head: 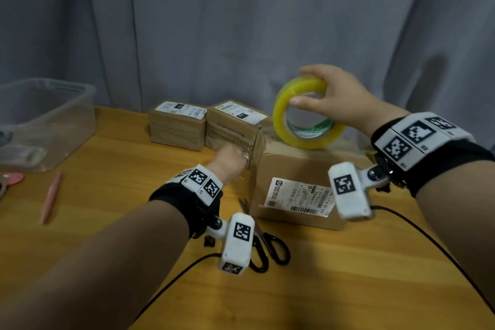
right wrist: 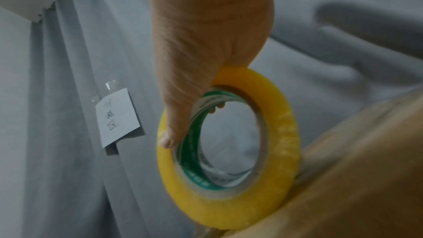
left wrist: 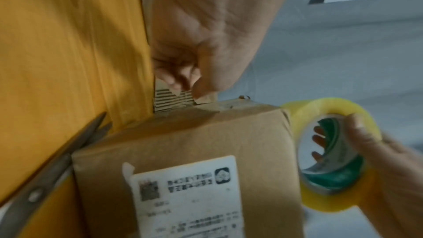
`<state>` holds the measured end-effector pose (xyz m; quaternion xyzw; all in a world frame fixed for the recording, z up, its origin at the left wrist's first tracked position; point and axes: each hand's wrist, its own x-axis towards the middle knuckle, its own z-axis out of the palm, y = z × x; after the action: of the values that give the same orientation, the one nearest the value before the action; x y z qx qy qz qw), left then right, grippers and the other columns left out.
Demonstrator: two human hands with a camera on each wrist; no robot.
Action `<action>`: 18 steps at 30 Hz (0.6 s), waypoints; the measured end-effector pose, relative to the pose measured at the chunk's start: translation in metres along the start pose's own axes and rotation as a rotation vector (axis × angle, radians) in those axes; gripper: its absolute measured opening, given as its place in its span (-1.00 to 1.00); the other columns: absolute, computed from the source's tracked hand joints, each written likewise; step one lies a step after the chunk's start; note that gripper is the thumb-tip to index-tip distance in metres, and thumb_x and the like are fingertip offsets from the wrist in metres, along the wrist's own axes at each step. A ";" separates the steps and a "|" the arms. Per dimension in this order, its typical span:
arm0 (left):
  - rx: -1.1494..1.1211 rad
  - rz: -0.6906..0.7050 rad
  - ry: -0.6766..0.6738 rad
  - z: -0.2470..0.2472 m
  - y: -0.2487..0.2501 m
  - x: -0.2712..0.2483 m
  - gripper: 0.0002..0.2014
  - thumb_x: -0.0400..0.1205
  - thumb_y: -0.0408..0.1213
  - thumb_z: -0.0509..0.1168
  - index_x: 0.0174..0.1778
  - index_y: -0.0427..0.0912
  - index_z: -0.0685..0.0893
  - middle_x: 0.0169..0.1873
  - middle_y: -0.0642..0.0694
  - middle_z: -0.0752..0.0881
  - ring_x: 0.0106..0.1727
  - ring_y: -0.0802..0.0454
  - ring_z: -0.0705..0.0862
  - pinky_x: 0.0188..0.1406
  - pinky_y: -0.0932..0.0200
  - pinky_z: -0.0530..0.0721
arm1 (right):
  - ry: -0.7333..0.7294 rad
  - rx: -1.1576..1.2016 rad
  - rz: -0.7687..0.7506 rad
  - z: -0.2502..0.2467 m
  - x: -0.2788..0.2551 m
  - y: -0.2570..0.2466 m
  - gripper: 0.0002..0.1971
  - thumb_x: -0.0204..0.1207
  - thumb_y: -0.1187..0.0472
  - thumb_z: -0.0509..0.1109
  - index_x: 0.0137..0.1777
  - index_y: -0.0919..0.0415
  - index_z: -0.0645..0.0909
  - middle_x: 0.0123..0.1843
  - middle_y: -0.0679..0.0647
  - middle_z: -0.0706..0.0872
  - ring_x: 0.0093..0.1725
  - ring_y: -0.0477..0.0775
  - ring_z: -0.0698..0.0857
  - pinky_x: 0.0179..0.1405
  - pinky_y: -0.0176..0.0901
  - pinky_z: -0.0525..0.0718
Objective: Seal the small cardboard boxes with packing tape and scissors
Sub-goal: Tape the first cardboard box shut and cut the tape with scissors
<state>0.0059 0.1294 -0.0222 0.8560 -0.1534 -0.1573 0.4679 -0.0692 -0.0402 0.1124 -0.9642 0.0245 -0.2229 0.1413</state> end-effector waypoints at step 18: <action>-0.554 0.053 -0.250 0.005 0.039 -0.015 -0.12 0.60 0.40 -0.33 0.64 -0.21 0.17 0.62 -0.18 0.25 0.63 -0.14 0.21 0.56 -0.02 0.22 | 0.127 0.293 0.119 0.016 -0.011 0.024 -0.59 0.53 0.37 0.37 0.35 0.08 0.48 -0.01 0.00 0.62 -0.13 -0.02 0.56 -0.34 -0.38 0.42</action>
<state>-0.0145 0.1118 0.0107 0.6655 -0.1836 -0.2851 0.6650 -0.0720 -0.0579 0.0873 -0.9140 0.0575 -0.2759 0.2917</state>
